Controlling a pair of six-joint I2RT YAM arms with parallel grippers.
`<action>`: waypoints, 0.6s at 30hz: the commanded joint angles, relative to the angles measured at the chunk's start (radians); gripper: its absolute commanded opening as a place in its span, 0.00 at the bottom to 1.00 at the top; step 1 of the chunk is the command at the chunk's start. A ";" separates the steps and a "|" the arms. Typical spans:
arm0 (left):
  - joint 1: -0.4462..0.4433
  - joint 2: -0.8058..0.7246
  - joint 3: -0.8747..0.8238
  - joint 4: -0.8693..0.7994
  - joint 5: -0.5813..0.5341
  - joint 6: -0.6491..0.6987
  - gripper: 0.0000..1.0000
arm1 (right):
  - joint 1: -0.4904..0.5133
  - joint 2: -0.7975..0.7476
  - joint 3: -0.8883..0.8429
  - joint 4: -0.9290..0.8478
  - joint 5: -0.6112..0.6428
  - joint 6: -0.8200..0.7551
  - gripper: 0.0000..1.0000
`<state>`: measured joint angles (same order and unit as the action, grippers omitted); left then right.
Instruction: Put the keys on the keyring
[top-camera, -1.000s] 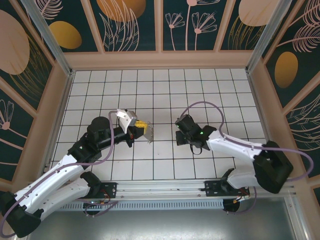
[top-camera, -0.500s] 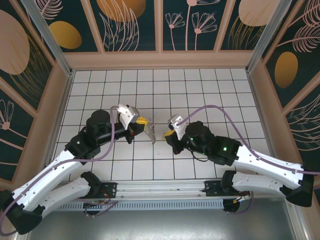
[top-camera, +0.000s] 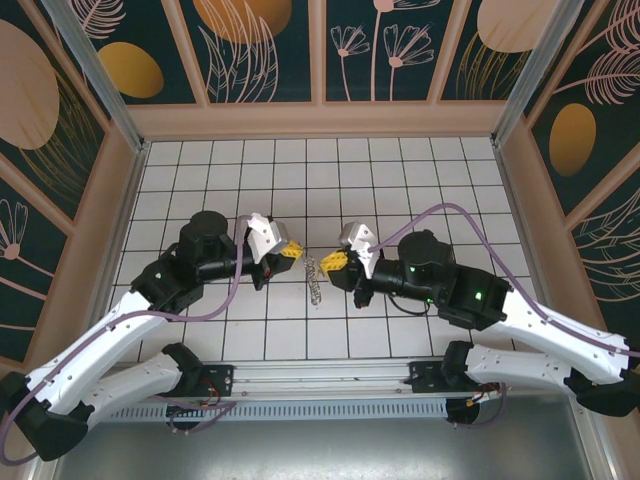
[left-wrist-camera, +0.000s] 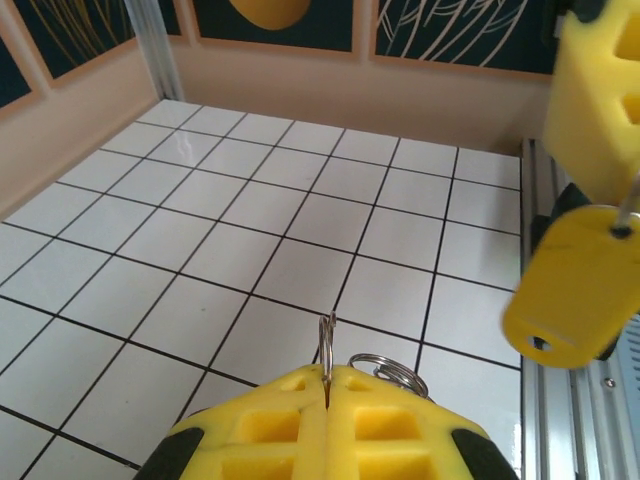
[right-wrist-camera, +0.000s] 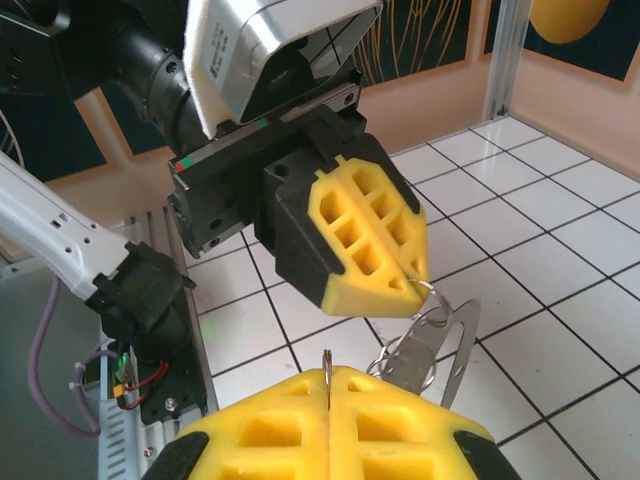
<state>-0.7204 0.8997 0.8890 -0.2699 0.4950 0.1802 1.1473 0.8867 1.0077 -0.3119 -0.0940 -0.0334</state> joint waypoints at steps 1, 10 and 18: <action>-0.004 0.005 0.036 -0.023 0.045 0.055 0.00 | 0.002 0.039 0.042 -0.059 0.049 -0.038 0.00; -0.004 0.021 0.042 -0.040 0.051 0.087 0.00 | -0.027 0.096 0.053 -0.049 0.063 -0.030 0.00; -0.004 0.027 0.038 -0.037 0.055 0.094 0.00 | -0.064 0.124 0.056 -0.024 0.032 -0.015 0.00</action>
<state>-0.7204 0.9260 0.8963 -0.3183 0.5198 0.2512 1.0927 1.0035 1.0264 -0.3569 -0.0532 -0.0502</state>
